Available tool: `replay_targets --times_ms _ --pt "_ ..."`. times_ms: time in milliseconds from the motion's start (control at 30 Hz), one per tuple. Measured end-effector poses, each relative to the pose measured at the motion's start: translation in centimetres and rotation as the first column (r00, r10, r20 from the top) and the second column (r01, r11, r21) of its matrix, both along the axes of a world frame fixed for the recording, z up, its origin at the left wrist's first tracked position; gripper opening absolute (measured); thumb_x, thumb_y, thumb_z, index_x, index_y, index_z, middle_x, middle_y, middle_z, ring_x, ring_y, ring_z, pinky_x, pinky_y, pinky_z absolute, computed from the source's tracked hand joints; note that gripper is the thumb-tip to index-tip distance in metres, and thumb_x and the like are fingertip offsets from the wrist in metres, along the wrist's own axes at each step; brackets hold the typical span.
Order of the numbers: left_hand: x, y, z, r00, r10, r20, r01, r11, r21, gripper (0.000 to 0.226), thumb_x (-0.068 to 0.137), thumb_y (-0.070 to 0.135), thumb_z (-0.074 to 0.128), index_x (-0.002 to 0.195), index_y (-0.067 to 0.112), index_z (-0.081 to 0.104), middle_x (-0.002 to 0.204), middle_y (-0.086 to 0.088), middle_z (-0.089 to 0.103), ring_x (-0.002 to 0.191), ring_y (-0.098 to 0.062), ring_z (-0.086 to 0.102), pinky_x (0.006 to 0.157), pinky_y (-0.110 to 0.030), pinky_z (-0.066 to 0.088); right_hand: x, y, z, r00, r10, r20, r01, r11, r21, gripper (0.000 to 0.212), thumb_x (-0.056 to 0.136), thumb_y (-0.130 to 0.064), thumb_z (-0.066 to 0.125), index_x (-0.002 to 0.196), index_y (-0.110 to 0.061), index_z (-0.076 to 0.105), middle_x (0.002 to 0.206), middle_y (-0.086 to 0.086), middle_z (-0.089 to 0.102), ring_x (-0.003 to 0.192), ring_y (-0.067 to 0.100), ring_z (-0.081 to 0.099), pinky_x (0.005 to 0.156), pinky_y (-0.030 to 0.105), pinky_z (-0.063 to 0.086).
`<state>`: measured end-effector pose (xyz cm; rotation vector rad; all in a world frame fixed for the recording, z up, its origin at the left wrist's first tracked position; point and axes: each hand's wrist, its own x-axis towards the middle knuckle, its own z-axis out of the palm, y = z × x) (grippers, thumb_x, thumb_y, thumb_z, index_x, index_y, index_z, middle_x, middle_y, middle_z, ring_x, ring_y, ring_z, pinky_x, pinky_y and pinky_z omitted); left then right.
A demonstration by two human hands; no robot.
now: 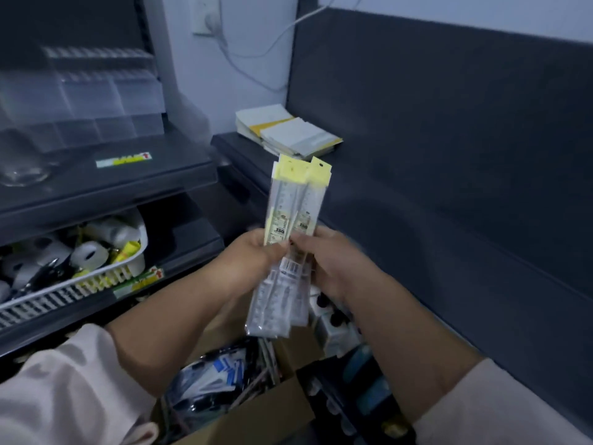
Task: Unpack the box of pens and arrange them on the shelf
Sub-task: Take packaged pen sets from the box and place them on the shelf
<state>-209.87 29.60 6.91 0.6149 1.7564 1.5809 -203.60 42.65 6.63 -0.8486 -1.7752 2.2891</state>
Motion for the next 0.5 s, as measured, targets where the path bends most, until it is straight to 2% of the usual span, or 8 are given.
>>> replay_targets --times_ms 67,100,233,300,367,500 --pt "0.8 1.6 0.8 0.999 0.013 0.04 -0.013 1.0 -0.004 0.021 0.098 0.02 0.051 0.11 0.012 0.066 0.101 -0.01 0.073 0.096 -0.029 0.069 0.09 -0.044 0.053 1.5 1.5 1.1 0.999 -0.032 -0.024 0.031 0.999 -0.021 0.026 0.095 -0.008 0.055 0.121 -0.003 0.059 0.112 0.017 0.069 0.103 0.034 0.066 0.087 0.047 0.054" --pt "1.3 2.5 1.2 0.997 0.019 0.069 -0.019 1.0 0.0 0.022 0.098 0.019 0.051 0.111 0.01 0.065 0.101 -0.012 0.073 0.096 -0.031 0.068 0.089 -0.044 0.053 2.2 2.3 1.5 0.998 -0.042 -0.042 0.041 0.999 -0.034 0.027 0.095 -0.006 0.054 0.121 -0.003 0.059 0.112 0.017 0.069 0.102 0.033 0.067 0.085 0.046 0.055" --pt "3.3 6.4 1.9 0.976 0.05 0.212 -0.059 0.998 0.036 0.023 0.099 0.015 0.048 0.115 0.008 0.062 0.1 -0.016 0.072 0.086 -0.029 0.071 0.067 -0.037 0.058 5.7 5.9 2.4 0.99 -0.112 -0.09 0.1 0.987 -0.128 0.026 0.096 0.0 0.048 0.119 -0.001 0.059 0.106 0.018 0.07 0.084 0.028 0.069 0.066 0.036 0.057" --pt "4.3 8.5 2.3 0.955 0.06 0.292 -0.076 0.996 0.044 0.024 0.099 0.015 0.047 0.117 0.007 0.061 0.101 -0.016 0.072 0.081 -0.028 0.07 0.058 -0.035 0.057 7.4 8.1 2.2 0.981 -0.176 -0.081 0.16 0.971 -0.176 0.028 0.096 0.0 0.047 0.122 -0.001 0.056 0.11 0.02 0.068 0.089 0.032 0.068 0.07 0.041 0.057" --pt "5.4 10.6 2.9 0.933 0.071 0.354 -0.087 0.996 0.028 0.025 0.1 0.016 0.046 0.12 0.008 0.058 0.103 -0.017 0.07 0.079 -0.029 0.069 0.056 -0.039 0.058 9.1 10.5 1.9 0.969 -0.236 -0.076 0.215 0.953 -0.213 0.03 0.096 0.001 0.046 0.125 0.0 0.052 0.116 0.023 0.065 0.097 0.037 0.066 0.078 0.051 0.055" --pt "7.8 15.0 3.3 0.924 0.077 0.375 -0.081 0.997 -0.003 0.025 0.101 0.016 0.042 0.123 0.008 0.051 0.099 -0.02 0.069 0.078 -0.032 0.066 0.072 -0.05 0.056 13.0 15.2 2.0 0.963 -0.256 -0.085 0.234 0.949 -0.213 0.028 0.098 0.001 0.041 0.124 -0.004 0.05 0.118 0.024 0.064 0.098 0.039 0.066 0.084 0.058 0.052"
